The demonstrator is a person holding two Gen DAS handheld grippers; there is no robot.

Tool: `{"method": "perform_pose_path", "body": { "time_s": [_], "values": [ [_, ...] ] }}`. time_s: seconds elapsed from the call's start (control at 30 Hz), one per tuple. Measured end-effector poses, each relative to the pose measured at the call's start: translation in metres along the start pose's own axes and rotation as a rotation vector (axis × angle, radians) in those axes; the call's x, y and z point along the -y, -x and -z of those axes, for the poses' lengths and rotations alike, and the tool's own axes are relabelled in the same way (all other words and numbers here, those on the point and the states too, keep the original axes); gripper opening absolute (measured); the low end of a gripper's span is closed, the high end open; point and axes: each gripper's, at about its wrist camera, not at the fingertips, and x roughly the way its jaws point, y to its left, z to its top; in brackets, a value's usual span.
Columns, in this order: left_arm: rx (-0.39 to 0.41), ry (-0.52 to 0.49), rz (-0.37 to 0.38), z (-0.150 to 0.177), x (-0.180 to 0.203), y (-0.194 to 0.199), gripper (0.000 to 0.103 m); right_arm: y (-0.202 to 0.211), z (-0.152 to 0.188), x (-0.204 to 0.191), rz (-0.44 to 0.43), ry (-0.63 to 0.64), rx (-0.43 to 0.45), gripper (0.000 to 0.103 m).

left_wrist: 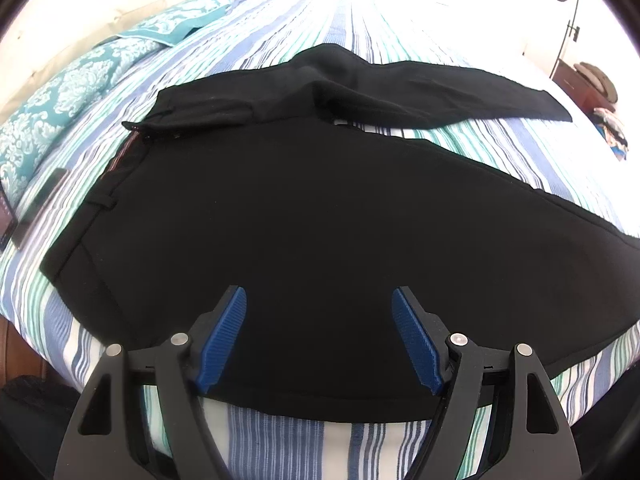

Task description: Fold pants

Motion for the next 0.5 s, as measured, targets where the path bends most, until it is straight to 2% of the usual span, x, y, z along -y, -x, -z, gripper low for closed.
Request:
{"method": "perform_pose_path", "body": {
  "time_s": [0.2, 0.3, 0.5],
  "values": [
    [-0.021, 0.024, 0.01, 0.003, -0.007, -0.007, 0.078, -0.016, 0.009, -0.039, -0.014, 0.145, -0.033, 0.103],
    [-0.054, 0.033, 0.005, 0.004, -0.008, -0.015, 0.078, -0.019, 0.008, -0.043, -0.019, 0.146, -0.042, 0.103],
    [-0.061, 0.038, 0.0, 0.007, -0.007, -0.021, 0.08, -0.022, 0.003, -0.039, -0.02, 0.111, -0.033, 0.103]
  ]
}}
